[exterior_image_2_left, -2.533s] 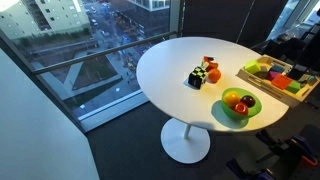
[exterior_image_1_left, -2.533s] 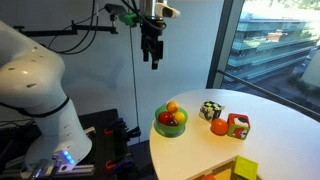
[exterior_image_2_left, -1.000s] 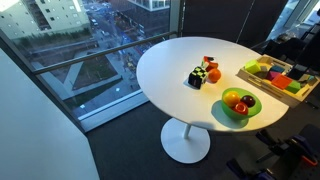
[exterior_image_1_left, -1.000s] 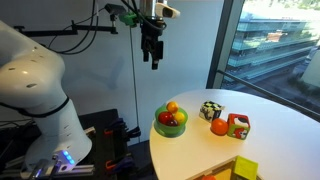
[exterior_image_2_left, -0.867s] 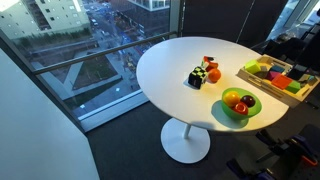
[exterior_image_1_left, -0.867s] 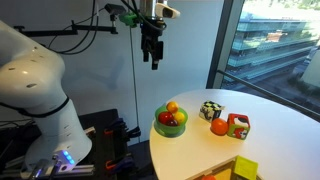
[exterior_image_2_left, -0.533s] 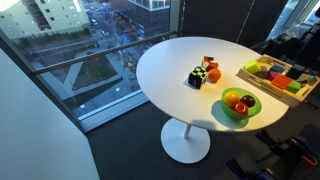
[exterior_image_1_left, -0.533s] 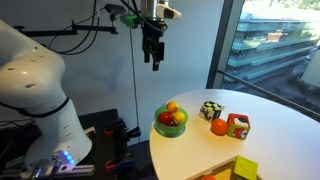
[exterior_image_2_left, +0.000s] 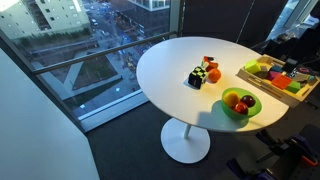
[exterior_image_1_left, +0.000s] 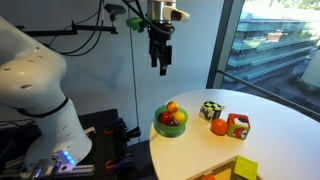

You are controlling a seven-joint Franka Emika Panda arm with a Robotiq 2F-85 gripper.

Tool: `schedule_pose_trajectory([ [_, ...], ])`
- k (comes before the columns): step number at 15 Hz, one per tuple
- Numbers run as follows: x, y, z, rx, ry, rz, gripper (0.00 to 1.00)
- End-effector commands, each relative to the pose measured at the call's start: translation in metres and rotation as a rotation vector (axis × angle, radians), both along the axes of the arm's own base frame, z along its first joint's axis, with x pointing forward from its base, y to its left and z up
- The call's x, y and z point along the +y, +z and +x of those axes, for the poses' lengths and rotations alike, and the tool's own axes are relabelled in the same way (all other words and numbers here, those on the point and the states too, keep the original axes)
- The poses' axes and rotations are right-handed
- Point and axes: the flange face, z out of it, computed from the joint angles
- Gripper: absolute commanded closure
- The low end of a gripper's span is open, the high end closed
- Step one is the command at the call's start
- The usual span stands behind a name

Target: Turn the box to the right, then put the orange block on the table

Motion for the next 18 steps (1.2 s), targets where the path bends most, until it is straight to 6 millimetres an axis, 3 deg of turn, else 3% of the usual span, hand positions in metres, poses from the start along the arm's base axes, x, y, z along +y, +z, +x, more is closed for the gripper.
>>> schedule_pose_trajectory([
  [1,-0.021,0.001,0.012,-0.011,-0.04,-0.029,0.0],
  [10,-0.082,-0.024,0.015,0.03,-0.135,-0.054,0.0],
  [18,-0.114,-0.051,0.024,0.063,-0.168,-0.034,0.0],
])
